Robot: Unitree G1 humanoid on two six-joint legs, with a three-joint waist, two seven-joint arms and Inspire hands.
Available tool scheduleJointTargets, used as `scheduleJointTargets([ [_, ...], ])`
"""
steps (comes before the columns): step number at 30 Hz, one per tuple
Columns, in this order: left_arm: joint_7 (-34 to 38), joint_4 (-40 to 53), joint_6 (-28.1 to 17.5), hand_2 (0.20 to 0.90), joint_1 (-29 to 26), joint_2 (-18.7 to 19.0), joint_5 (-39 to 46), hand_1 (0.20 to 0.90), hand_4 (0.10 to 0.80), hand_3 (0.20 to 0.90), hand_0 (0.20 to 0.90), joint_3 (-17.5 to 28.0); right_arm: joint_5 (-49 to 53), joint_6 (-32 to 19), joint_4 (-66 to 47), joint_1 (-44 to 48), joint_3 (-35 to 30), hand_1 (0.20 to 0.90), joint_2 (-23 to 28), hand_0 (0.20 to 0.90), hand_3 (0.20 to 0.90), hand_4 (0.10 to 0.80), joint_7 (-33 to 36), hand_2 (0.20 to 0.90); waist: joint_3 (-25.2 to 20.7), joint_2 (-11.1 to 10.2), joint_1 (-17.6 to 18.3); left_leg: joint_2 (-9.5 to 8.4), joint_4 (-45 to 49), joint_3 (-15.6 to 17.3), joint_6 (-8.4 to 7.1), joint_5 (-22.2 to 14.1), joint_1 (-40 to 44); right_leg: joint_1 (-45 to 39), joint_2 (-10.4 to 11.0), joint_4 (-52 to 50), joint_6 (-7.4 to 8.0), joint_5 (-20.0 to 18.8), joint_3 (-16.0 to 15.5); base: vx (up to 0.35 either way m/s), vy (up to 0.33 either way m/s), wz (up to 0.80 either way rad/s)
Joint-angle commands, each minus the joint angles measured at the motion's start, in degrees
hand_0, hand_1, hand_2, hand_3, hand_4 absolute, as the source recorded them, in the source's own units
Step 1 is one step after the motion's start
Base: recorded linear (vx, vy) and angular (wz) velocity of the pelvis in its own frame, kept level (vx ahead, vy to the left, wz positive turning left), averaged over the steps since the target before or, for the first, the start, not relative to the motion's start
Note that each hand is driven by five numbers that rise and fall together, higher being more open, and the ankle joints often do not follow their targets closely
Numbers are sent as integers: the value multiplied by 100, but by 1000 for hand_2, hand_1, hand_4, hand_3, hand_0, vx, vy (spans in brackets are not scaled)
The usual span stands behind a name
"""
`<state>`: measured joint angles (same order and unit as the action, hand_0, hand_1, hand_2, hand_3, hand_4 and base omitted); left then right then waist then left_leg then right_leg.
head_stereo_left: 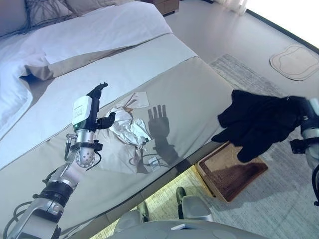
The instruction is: Pick up the clothes from the bed and place them into the basket
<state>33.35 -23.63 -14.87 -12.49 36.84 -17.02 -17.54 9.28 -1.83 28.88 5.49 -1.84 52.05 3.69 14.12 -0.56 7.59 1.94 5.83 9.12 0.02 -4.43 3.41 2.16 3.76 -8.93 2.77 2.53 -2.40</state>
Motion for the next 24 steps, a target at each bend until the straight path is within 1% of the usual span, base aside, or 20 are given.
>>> scheduleJointTargets([
  [1, 168, 411, -237, 900, -648, 333, -24, 900, 800, 900, 900, -206, -136, -364, 429, 1028, -33, 300, 207, 300, 200, 100, 157, 300, -493, -211, -74, 0, 582, -90, 100, -377, -159, 85, -222, -624, -75, 297, -154, -11, -19, 7],
  [2, 161, 413, -228, 900, -662, 338, -17, 900, 800, 900, 900, -227, -141, -328, 480, 1046, 15, 300, 184, 300, 200, 100, 129, 300, -488, -206, -81, -1, 578, -96, 100, -373, -157, 82, -221, -624, -76, 297, -158, -17, -25, 4],
  [4, 152, 395, -202, 900, -740, 345, 27, 900, 800, 900, 900, -331, -205, -251, 800, 1117, 241, 300, 17, 300, 200, 100, 109, 300, -472, -189, -114, -11, 561, -118, 94, -357, -159, 71, -216, -615, -79, 294, -186, -23, -27, 10],
  [8, 188, 403, -164, 900, -801, 312, 29, 900, 800, 900, 900, -458, -286, -145, 1351, 1153, 470, 300, -320, 300, 200, 100, 131, 300, -443, -142, -170, -19, 503, -158, 100, -318, -142, 48, -211, -592, -72, 287, -208, -14, -5, 10],
  [10, 198, 405, -149, 900, -841, 311, 45, 900, 800, 900, 900, -501, -277, -115, 1572, 1172, 508, 300, -408, 300, 200, 100, 115, 300, -434, -128, -186, -27, 488, -169, 104, -315, -131, 38, -212, -587, -69, 289, -216, 0, 0, 0],
  [13, 232, 366, -163, 900, -925, 282, 44, 900, 800, 900, 900, -600, -315, -111, 2270, 1231, 569, 300, -652, 300, 200, 100, 233, 300, -412, -87, -248, -27, 454, -186, 112, -294, -114, 15, -200, -571, -61, 283, -242, -7, -2, 1],
  [17, 184, 387, -128, 900, -971, 325, 65, 900, 800, 900, 900, -649, -316, -24, 2797, 1241, 541, 300, -783, 300, 200, 100, 529, 300, -402, -48, -289, -33, 387, -195, 116, -262, -85, -13, -189, -532, -43, 259, -262, -22, -20, 7],
  [24, 210, 424, -131, 900, -973, 398, 88, 900, 800, 900, 900, -716, -465, 147, 3021, 1306, 492, 300, -823, 300, 200, 100, 949, 300, -365, 15, -275, -39, 388, -166, 109, -263, -79, 1, -177, -526, -40, 247, -271, -4, -5, 2],
])
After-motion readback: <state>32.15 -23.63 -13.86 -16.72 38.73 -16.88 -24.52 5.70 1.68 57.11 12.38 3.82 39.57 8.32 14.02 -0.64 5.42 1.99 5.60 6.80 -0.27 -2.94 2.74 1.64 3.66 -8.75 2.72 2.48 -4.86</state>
